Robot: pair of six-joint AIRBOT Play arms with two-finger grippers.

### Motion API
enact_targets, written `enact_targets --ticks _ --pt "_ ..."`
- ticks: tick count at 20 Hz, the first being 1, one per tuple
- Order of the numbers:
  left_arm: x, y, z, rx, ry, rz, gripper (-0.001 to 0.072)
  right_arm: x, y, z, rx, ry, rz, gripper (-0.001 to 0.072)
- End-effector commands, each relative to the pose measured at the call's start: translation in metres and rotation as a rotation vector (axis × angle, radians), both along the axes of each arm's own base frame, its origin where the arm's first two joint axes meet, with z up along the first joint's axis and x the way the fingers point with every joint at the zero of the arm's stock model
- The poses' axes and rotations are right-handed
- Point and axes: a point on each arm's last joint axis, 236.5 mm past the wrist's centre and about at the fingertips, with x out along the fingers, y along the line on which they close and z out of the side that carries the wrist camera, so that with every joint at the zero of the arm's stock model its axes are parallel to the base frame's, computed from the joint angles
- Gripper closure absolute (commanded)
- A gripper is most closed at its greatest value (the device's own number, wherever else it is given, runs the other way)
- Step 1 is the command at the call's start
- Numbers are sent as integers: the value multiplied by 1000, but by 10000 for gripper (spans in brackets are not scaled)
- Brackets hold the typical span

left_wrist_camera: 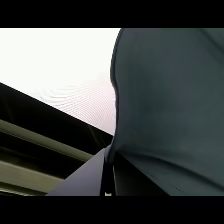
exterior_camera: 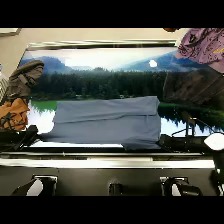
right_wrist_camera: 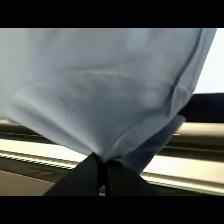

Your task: Fold the clothes and pants, and hang the long-sleeved shirts on hangers.

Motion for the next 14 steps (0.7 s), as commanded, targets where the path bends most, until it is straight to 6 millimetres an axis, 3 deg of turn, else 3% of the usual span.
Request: enact_targets --ticks 1,4,8,14 --pt "19 3 24 42 -145 20 693 -4 -11 14 -67 -63 -6 691" --pt "47 13 25 57 -235 61 693 25 -17 9 -88 -85 53 691" --pt "77 29 19 94 -291 65 693 86 -22 4 -76 -108 117 690" --pt "146 6 -1 112 -306 -97 694 175 -28 -5 -65 -142 140 690"
